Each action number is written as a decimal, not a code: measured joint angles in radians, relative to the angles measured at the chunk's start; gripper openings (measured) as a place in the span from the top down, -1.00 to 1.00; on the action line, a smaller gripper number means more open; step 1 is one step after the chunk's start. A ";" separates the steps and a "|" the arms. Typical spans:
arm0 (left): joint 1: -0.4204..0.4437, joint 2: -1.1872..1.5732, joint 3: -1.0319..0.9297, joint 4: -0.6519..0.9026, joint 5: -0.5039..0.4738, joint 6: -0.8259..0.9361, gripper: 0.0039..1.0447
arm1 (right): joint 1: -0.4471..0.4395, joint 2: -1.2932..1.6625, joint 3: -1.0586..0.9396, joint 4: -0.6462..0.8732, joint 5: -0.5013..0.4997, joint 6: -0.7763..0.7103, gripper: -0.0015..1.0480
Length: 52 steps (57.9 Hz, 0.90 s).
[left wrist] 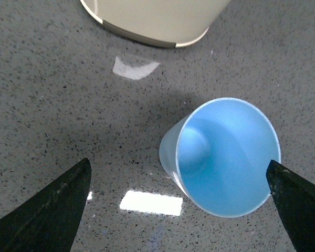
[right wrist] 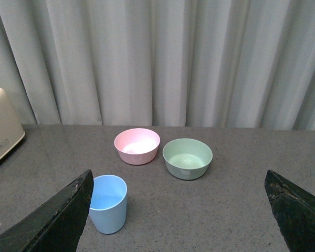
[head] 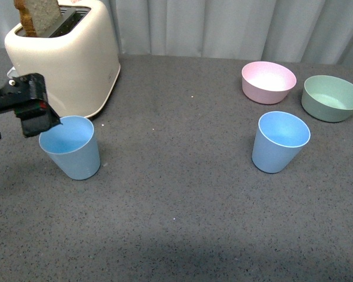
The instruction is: Stack blue cups with both arms
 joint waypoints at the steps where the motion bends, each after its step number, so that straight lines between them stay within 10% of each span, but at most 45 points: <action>1: -0.004 0.013 0.011 -0.009 0.000 0.000 -0.88 | 0.000 0.000 0.000 0.000 0.000 0.000 -0.81; 23: -0.019 0.161 0.131 -0.131 -0.005 -0.022 -0.85 | 0.000 0.000 0.000 0.000 0.000 0.000 -0.81; 52: -0.025 0.188 0.190 -0.195 -0.003 -0.063 0.59 | 0.000 0.000 0.000 0.000 0.000 0.000 -0.81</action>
